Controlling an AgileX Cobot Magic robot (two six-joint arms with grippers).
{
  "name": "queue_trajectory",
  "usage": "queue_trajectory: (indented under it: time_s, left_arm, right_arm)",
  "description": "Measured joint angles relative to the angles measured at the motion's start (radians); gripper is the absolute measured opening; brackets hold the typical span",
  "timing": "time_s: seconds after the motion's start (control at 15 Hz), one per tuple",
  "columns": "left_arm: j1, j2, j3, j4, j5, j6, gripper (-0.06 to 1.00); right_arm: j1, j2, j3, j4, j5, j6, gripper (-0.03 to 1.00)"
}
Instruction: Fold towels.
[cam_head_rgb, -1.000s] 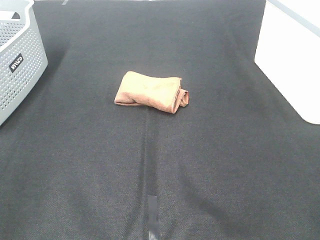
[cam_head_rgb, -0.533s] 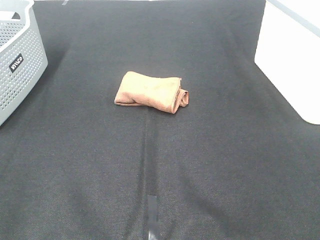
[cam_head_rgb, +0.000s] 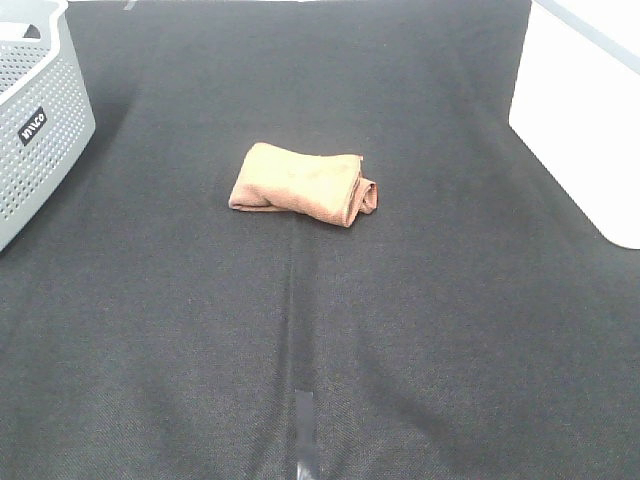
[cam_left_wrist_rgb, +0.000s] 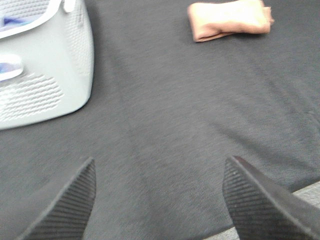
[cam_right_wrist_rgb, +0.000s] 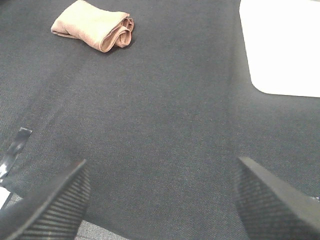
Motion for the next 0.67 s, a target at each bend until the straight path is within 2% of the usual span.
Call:
queue_trajectory:
  time_s: [0.2,0.67]
  left_arm:
    - [0.0,0.0,0.0,-0.038,-0.009,0.04,0.69]
    - [0.0,0.0,0.0,-0.04,-0.009,0.041,0.69]
  right_arm:
    - [0.0,0.0,0.0,0.001,0.0,0.0,0.75]
    - [0.0,0.001,0.0,0.001,0.0,0.0,0.75]
